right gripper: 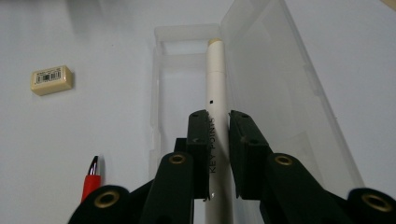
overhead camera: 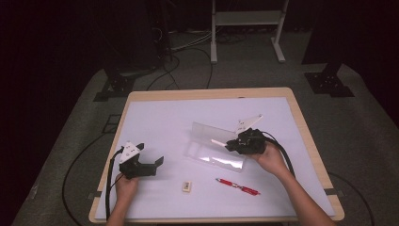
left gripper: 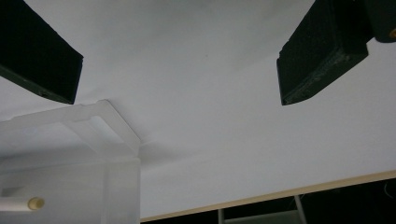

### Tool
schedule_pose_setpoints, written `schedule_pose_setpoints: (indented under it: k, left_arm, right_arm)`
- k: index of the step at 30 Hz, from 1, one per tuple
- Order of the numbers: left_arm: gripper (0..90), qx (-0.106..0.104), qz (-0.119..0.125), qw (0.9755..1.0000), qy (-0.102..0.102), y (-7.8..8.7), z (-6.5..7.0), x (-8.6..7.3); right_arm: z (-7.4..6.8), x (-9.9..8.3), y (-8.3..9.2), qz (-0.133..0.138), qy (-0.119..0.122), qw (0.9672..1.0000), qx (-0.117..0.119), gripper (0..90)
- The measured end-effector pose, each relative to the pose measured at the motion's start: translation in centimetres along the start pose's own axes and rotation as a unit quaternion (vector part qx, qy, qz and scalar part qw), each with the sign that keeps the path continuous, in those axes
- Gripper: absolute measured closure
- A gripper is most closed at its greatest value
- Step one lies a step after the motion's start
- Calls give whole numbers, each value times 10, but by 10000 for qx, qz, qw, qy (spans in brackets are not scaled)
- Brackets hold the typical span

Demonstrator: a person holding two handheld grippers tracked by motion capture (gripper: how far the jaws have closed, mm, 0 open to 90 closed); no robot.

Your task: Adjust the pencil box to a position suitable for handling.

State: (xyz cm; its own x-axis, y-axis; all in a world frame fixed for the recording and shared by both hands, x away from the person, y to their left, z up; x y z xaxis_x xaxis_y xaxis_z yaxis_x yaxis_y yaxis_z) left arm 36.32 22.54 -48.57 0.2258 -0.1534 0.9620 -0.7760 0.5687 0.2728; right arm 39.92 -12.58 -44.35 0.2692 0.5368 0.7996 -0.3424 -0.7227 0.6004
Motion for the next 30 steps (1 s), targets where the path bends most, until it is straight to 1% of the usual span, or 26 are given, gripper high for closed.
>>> schedule_pose_setpoints:
  k: [12, 14, 18, 24, 29, 30]
  left_arm:
    - [0, 3, 1, 10000, 4, 0, 0, 0]
    - [0, 3, 3, 10000, 6, 0, 0, 0]
    - [0, 1, 3, 10000, 4, 0, 0, 0]
    - [0, -2, 3, 10000, 1, 0, 0, 0]
    - [0, -2, 12, 10000, 6, 0, 0, 0]
    - [0, -2, 12, 10000, 6, 0, 0, 0]
  right_arm:
    - [1, -4, -17, -127, 12, 9999, 71, 782]
    - [1, -6, -20, -153, -23, 9998, 83, 781]
    - [2, -8, -25, -221, 24, 9997, 87, 782]
    - [2, -11, -32, -270, -35, 9996, 104, 781]
    - [3, -14, -39, -360, 49, 9993, 132, 781]
    - [3, -15, -40, -362, 20, 9992, 143, 781]
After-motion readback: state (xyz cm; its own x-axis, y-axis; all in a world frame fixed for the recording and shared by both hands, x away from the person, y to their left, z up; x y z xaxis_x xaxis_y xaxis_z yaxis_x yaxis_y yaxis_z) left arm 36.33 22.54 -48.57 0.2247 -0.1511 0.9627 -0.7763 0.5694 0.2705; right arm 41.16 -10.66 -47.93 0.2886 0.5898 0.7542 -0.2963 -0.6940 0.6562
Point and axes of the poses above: each handheld gripper's, and its own axes: y roughly backward along the jaws, x roughly out of its top, z roughly to its right, the point moved 5 cm from there along -y, roughly forward along the jaws, and after that the axes turned 8 degrees about z, right-handed, at the moved point
